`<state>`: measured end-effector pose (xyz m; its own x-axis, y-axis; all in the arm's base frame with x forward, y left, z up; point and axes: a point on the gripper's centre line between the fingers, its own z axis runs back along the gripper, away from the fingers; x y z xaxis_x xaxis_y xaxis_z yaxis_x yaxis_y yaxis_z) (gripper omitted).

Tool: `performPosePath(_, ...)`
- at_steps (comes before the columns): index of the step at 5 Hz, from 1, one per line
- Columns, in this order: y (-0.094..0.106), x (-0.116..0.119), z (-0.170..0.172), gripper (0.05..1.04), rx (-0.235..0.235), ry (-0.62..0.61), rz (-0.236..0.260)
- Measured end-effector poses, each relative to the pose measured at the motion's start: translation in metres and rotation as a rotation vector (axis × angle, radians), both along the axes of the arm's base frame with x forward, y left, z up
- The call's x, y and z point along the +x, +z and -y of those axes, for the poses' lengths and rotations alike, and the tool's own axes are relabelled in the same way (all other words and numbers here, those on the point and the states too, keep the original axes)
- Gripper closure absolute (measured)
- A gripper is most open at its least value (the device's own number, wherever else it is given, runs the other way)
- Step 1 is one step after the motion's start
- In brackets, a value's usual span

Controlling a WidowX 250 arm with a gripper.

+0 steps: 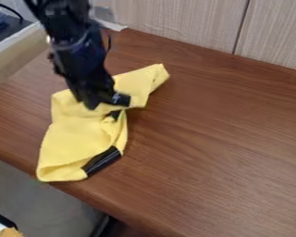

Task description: Fold the cloth from top left to right

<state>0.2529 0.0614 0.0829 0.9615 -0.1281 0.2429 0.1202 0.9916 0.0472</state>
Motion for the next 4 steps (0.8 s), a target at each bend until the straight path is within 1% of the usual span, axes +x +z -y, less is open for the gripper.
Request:
performPosePath(1, -0.0150, -0.0004, -0.0063, 1.027, 0.018, 0.046, -0.046)
performPosePath(2, -0.0201, 0.0037, -0.0091, 1.006, 0.028, 0.068, -0.066)
performPosePath(3, -0.0195, 0.0047, -0.0103, 0.856, 0.037, 0.091, -0.074)
performPosePath(4, -0.0141, 0.0068, -0.0093, 0.602, 0.033, 0.095, -0.087)
